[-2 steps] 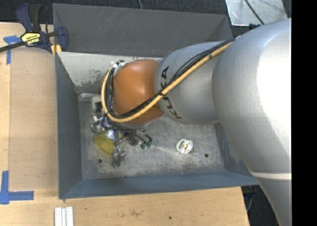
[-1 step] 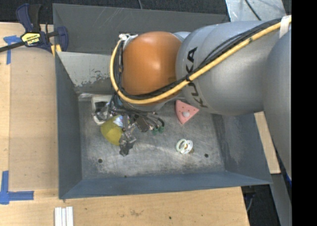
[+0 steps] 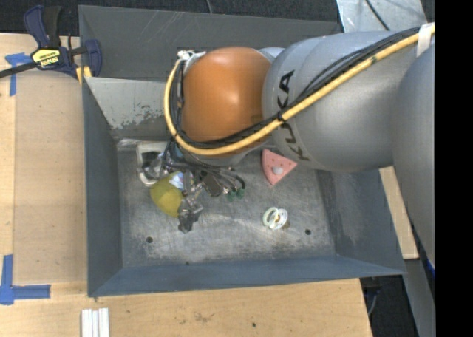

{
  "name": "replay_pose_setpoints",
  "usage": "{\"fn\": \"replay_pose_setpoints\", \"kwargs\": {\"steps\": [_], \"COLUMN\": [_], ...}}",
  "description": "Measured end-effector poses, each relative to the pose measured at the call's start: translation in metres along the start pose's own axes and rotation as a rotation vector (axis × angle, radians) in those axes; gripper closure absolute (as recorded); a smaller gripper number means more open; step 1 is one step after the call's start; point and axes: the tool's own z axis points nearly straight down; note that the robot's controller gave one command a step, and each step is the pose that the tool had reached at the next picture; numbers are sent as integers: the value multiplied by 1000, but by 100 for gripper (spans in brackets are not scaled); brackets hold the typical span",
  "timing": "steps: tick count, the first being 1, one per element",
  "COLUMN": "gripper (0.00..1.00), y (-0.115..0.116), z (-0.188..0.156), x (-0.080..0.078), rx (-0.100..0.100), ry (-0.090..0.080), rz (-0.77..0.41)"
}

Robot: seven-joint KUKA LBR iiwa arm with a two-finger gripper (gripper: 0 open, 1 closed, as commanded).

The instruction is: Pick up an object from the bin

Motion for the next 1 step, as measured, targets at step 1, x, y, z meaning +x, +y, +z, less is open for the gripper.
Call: {"fn": "replay_pose_setpoints", "kwargs": {"steps": [1], "gripper": [100], "y": [-3], "z": [-45], "x": [3], "rx": [-1], "ry": [4], "rz": [-65]}}
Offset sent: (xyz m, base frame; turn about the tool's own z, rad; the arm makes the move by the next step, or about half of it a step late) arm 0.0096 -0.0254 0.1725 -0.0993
